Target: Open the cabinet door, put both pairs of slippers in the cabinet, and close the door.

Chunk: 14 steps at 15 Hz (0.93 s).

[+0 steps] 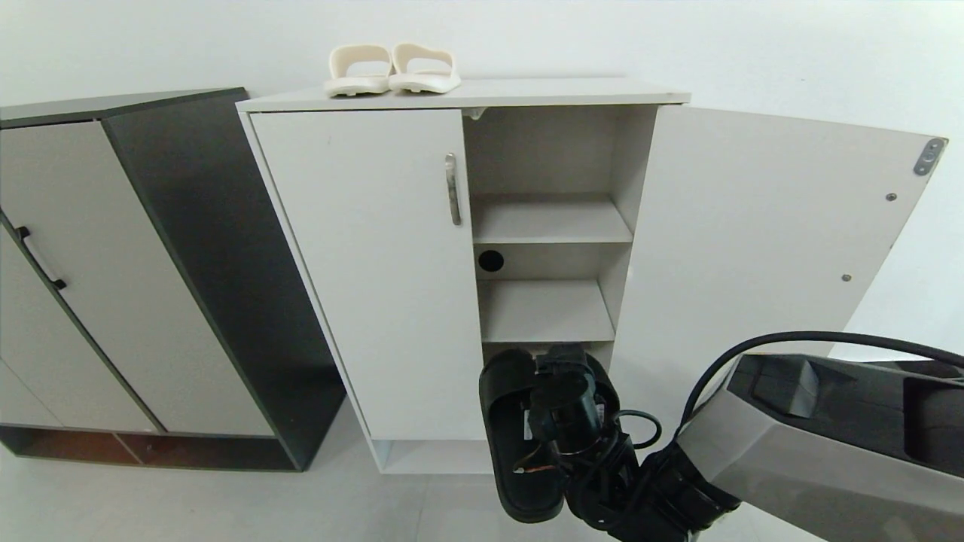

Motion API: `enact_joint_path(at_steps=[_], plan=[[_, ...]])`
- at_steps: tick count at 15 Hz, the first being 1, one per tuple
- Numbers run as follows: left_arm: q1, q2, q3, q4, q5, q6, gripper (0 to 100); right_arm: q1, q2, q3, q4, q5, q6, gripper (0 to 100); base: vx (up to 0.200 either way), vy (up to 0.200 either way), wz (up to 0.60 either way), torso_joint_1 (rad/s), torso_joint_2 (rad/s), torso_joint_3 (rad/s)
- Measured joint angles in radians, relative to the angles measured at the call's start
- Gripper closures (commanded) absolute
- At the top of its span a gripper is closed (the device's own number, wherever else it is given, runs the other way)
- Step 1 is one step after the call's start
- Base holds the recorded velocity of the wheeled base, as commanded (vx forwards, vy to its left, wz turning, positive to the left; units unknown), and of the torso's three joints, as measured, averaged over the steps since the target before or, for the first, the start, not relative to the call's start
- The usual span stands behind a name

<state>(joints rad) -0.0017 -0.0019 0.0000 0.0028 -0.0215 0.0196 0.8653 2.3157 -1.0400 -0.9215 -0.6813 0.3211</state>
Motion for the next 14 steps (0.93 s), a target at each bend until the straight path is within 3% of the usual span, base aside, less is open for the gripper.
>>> enact_joint_path(at_steps=[6, 11, 14], plan=[[0.0, 0.0, 0.0, 0.0, 0.0, -0.001, 100, 0.001, 0.003, -0.007, -0.02, -0.012, -0.012, 100, 0.0, 0.0, 0.0, 0.004, 0.0, -0.194], [0.0, 0.001, 0.0, 0.0, 0.001, -0.001, 100, -0.003, -0.014, 0.023, -0.272, -0.082, -0.22, 100, 0.0, 0.0, 0.0, 0.002, 0.0, -0.198], [0.0, 0.001, 0.0, 0.0, 0.001, -0.003, 100, -0.027, -0.011, 0.05, -0.309, -0.104, -0.257, 100, 0.0, 0.0, 0.0, 0.002, 0.0, -0.199]])
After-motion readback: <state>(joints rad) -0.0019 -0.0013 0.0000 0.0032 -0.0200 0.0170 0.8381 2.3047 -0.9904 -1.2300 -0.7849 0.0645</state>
